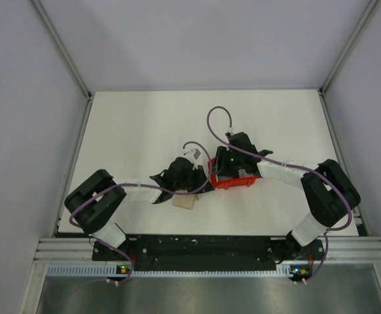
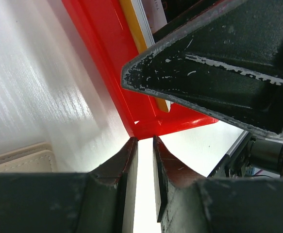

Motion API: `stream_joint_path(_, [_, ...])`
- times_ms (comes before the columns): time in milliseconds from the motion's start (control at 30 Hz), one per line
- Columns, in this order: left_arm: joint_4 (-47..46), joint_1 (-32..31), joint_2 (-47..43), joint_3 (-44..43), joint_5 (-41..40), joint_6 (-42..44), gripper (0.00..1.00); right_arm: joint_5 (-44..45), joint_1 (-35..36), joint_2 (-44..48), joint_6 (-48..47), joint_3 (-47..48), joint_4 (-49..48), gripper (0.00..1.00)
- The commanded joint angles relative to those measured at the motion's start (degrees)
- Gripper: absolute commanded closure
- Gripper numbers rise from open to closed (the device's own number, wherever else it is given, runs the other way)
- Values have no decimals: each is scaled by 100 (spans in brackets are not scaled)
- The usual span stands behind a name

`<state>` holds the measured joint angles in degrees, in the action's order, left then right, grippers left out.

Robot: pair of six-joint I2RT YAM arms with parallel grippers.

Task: Put the credit cards into the card holder
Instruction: Pick up the credit card from the storage box.

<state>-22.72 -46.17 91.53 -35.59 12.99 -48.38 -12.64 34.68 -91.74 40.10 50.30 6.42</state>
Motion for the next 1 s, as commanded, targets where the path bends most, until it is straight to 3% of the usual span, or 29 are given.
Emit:
stream_joint_path(0, [-277,-67,67,-158,1,-22,78,-89,30,271,7,138,-255,55])
stream_joint_path(533, [-294,-102,58,-158,19,-22,79,69,22,438,-178,243,-18,62])
stream_joint_path(967, [-268,-111,58,-176,19,4,79,60,22,482,-283,287,62,90])
